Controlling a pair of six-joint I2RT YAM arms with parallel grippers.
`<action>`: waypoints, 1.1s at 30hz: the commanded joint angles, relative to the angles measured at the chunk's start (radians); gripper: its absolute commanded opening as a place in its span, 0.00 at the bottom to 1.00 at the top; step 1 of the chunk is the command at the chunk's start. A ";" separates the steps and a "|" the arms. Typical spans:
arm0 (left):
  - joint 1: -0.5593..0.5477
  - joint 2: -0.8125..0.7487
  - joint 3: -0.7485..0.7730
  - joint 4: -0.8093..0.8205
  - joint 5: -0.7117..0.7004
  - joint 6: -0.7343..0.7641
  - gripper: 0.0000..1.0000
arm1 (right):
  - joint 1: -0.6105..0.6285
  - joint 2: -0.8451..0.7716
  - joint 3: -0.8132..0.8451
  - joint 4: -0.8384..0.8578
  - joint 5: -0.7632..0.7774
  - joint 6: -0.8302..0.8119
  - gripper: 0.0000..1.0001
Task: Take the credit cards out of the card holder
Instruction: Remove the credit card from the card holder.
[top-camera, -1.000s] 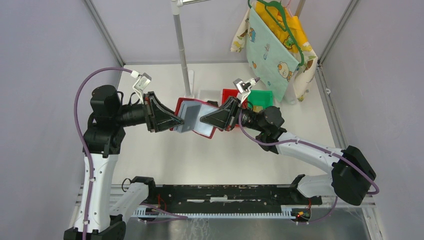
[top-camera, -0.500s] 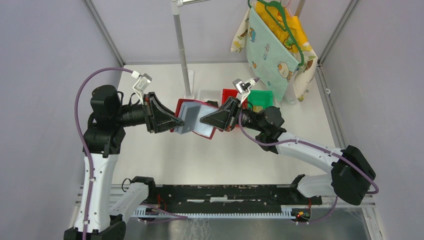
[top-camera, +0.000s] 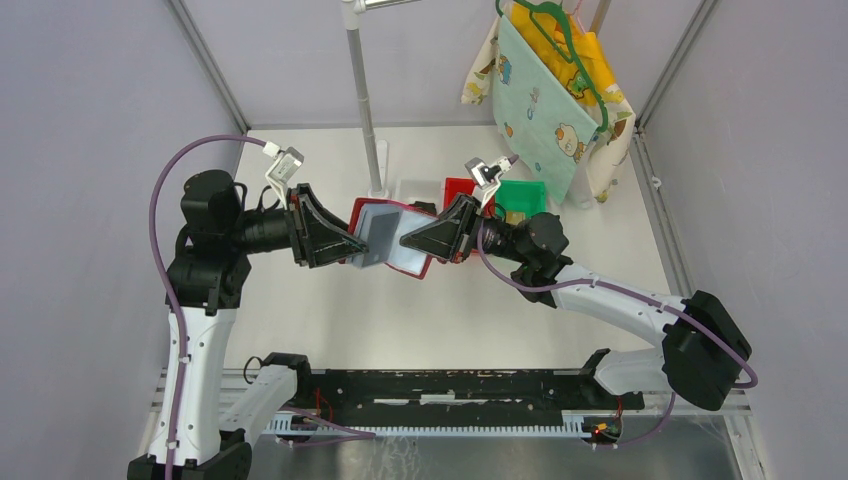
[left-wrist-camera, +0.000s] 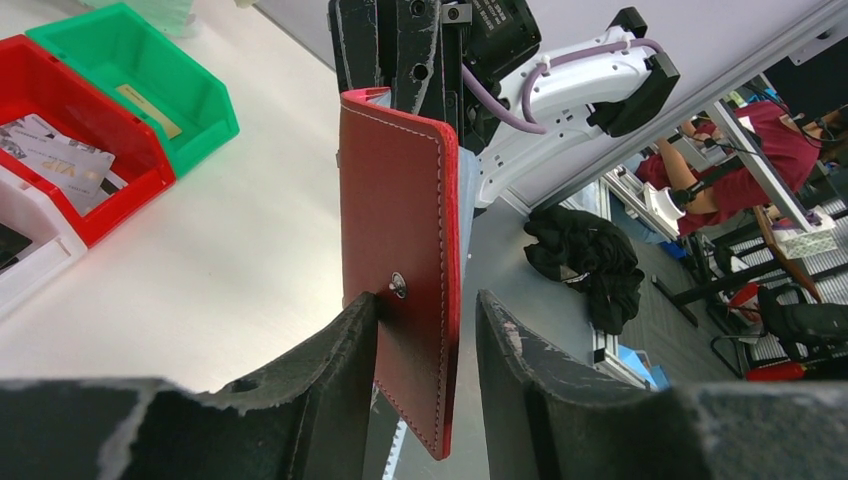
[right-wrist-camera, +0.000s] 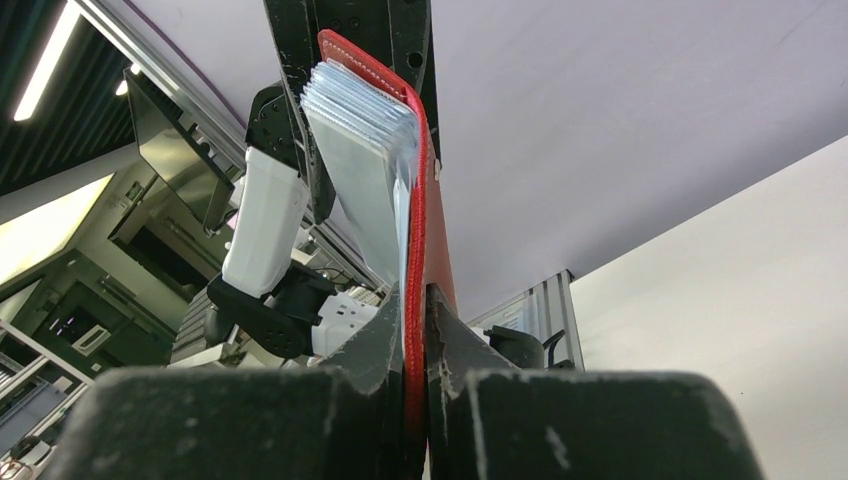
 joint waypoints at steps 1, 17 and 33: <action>-0.001 -0.011 0.016 0.022 0.032 0.036 0.46 | 0.000 -0.013 0.021 0.100 -0.015 0.011 0.00; 0.000 0.008 0.045 -0.044 0.041 0.102 0.37 | -0.004 -0.022 0.000 0.092 -0.018 0.005 0.00; 0.000 0.007 0.049 -0.046 0.055 0.108 0.48 | -0.007 -0.017 0.018 0.073 -0.029 0.003 0.00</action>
